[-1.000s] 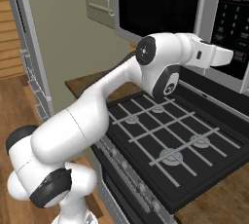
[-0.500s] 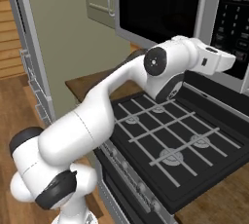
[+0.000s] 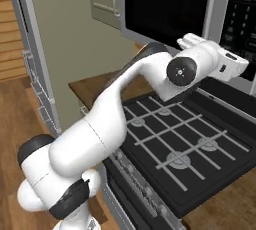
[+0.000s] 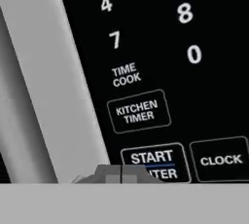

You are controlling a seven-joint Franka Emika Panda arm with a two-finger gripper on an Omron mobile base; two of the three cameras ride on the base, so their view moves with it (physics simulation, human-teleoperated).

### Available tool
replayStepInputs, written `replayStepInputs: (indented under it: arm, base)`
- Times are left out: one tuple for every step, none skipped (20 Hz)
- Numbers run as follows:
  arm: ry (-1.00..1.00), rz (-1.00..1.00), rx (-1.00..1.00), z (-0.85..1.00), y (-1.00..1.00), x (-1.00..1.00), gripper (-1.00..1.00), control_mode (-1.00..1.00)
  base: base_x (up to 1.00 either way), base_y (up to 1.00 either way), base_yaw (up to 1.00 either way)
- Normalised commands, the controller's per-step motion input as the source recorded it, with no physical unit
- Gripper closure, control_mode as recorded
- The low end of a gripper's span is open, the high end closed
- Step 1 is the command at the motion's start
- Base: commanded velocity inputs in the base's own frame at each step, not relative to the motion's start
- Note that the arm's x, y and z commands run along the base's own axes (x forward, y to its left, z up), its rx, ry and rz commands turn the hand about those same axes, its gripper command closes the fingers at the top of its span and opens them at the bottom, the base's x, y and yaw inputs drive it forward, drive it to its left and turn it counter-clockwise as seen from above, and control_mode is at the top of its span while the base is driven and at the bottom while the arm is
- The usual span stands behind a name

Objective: Pick the onion from the sink and place it in the bowl. Then pick the bowl and place it in the microwave. Then close the microwave door and press the start button.

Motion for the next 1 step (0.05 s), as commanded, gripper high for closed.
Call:
replayStepInputs:
  arm:
    - [-0.09,0.19,0.14,0.00,-0.69,0.34,1.00,-1.00]
  base:
    - [0.00,0.00,0.00]
